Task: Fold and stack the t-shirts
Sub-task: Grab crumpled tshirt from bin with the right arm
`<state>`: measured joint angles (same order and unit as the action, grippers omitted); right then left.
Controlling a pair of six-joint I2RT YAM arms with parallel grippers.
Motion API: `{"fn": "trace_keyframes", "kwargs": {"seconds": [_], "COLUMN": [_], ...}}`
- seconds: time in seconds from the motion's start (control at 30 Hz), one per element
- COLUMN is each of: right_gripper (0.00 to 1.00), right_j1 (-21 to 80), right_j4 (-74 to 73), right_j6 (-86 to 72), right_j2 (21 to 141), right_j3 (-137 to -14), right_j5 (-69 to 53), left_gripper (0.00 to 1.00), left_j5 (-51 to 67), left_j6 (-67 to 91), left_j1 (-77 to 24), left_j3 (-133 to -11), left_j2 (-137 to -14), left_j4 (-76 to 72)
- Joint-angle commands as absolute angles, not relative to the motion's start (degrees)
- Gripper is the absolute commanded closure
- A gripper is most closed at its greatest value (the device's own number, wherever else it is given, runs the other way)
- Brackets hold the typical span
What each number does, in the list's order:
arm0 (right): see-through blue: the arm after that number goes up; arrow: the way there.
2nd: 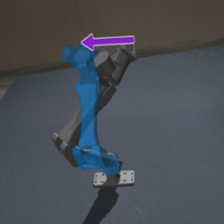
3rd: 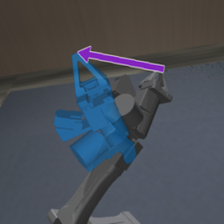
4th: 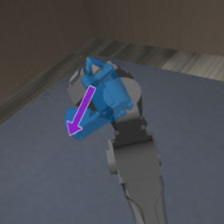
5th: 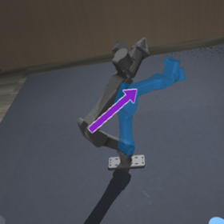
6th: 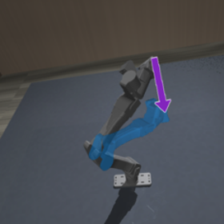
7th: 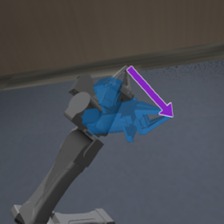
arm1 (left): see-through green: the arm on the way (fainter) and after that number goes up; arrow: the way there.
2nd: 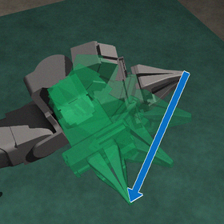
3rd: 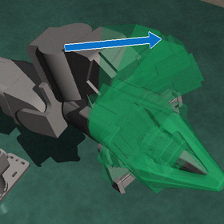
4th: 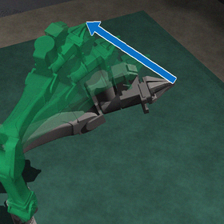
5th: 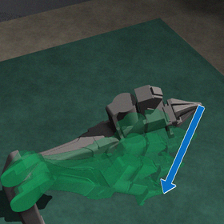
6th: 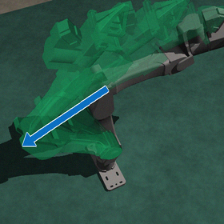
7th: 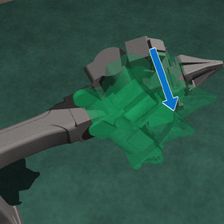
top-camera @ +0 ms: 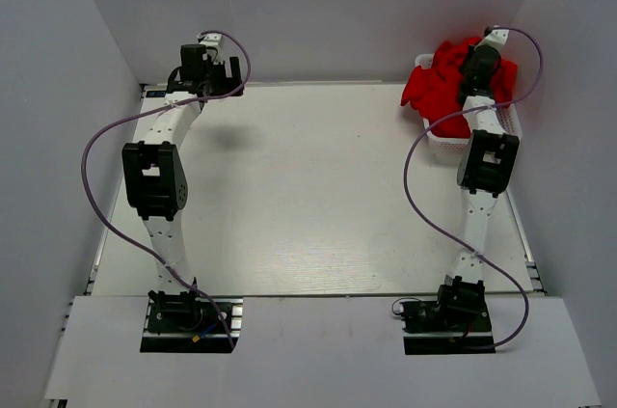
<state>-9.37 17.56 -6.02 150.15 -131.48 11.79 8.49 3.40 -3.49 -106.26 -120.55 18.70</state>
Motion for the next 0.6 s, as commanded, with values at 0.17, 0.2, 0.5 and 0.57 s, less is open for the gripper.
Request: {"fn": "trace_keyframes", "kwargs": {"seconds": [0.17, 0.2, 0.5, 0.57], "right_gripper": [1.0, 1.0, 1.0, 1.0], "right_j1": [-9.14, -8.97, -8.17, -8.0], "right_j4": [20.92, 20.74, 21.53, 21.97], "right_j6": [-2.56, -1.59, 1.39, 1.5], "right_j2": [137.39, 136.5, 127.09, 126.65], "right_j3": [-131.66, -131.49, -133.5, -136.91], "right_j5": [13.18, 13.1, 13.46, 12.04], "left_gripper": [0.0, 0.0, 0.0, 0.0], "left_j5": [12.39, 12.39, 12.92, 13.62], "left_j6": [2.81, 2.81, 1.76, 1.76], "left_j1": [-3.52, -3.52, -3.52, -3.52], "left_j3": [-102.4, -101.61, -97.57, -96.78], "left_j2": [-114.18, -114.17, -109.61, -108.72], "left_j4": [15.91, 15.91, 13.64, 13.01]}}
